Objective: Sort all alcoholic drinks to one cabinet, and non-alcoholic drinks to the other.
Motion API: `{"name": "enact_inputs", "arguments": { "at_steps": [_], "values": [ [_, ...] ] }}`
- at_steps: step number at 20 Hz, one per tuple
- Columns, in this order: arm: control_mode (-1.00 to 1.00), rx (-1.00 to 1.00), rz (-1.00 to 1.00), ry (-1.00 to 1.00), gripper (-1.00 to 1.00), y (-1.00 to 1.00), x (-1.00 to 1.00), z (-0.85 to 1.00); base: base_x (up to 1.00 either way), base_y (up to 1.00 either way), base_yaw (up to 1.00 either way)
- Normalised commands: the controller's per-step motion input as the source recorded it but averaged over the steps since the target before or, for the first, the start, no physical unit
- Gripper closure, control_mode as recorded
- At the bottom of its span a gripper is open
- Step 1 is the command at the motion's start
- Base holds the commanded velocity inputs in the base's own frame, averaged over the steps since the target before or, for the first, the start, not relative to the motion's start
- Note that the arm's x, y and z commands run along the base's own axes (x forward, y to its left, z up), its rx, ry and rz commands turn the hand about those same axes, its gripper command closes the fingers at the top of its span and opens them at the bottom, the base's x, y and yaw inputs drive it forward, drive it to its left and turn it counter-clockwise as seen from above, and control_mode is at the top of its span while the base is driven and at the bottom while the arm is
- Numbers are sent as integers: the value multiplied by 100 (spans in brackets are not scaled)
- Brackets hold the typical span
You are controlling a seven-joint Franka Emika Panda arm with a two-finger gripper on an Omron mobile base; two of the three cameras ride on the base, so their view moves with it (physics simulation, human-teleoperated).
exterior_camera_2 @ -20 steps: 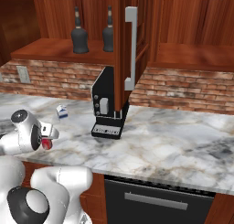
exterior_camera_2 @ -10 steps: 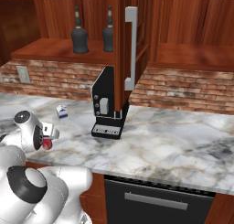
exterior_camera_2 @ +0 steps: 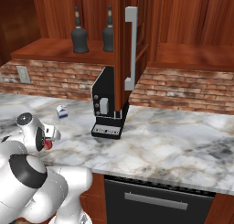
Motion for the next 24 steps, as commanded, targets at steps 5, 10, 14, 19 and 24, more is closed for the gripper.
{"name": "enact_inputs", "arguments": {
  "at_steps": [5,10,14,19,24],
  "values": [
    [-100,0,0,0,100,0,10,-7,0,0,0],
    [-100,0,0,0,100,0,13,-3,0,0,0],
    [-100,2,0,1,100,-4,0,14,0,0,0],
    [-100,0,0,6,100,0,-3,26,0,0,0],
    [-100,0,-1,0,100,0,-15,48,0,0,0]
  ]
}}
